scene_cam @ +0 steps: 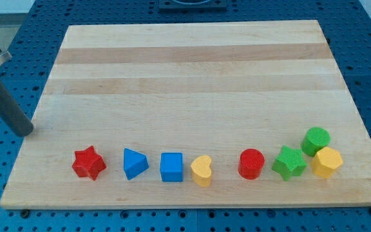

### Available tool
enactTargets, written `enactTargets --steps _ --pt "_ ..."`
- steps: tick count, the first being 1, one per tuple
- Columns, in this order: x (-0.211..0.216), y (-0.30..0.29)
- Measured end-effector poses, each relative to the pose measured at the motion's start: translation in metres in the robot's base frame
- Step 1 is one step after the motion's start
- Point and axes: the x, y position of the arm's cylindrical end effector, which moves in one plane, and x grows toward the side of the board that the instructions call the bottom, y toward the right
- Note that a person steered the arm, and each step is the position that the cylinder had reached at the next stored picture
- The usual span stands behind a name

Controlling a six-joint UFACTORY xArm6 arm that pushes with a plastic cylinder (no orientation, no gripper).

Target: Push the red star to center of the board

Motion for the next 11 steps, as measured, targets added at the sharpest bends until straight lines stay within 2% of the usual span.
enactTargets --steps 1,3,4,7,11 --pt "0.0 -0.001" --pt "0.09 0.0" --pt "0.104 0.037" --pt "0.104 0.111" --pt "0.036 0.154"
